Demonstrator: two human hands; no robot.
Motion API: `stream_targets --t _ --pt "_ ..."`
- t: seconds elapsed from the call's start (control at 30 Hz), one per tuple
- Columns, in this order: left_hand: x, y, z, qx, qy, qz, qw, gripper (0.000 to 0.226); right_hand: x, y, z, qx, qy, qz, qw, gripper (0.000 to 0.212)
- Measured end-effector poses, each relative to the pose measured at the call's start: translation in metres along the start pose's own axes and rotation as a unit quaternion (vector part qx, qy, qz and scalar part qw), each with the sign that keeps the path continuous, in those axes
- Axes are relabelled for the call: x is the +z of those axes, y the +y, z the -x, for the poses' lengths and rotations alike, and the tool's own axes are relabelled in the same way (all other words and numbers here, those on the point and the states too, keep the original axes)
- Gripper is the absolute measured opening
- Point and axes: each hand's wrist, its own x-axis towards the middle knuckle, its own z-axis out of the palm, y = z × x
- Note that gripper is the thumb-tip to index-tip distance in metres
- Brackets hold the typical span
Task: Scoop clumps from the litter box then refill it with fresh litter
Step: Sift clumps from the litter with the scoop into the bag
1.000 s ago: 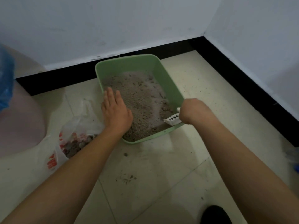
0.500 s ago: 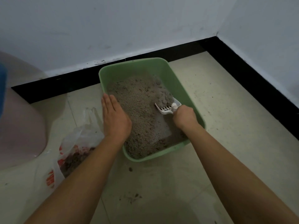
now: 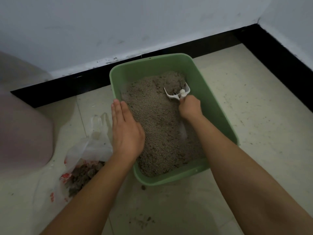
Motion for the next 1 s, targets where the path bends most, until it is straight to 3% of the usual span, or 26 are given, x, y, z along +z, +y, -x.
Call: stream_targets --t 0.3,0.57,0.7,0.8,1.0 --pt "-0.001 0.002 0.0 -0.003 0.002 0.022 1.0 0.066 0.02 0.015 0.007 -0.003 0.091 -0.171 0.981 0.033" --pt "-0.003 0.003 0.0 -0.017 -0.002 0.042 0.999 0.063 0.014 0.017 0.037 -0.036 0.113 -0.223 0.968 0.029" --pt "-0.006 0.002 0.001 -0.019 0.0 0.079 0.997 0.062 0.008 0.017 0.061 -0.063 0.138 -0.241 0.958 0.016" --pt "-0.012 0.004 0.007 -0.042 0.012 0.146 0.988 0.061 0.009 0.019 0.081 -0.113 0.109 -0.2 0.967 0.01" --pt "-0.018 0.007 0.044 -0.158 0.012 0.277 0.948 0.053 0.016 0.017 0.108 -0.217 -0.016 -0.138 0.966 0.029"
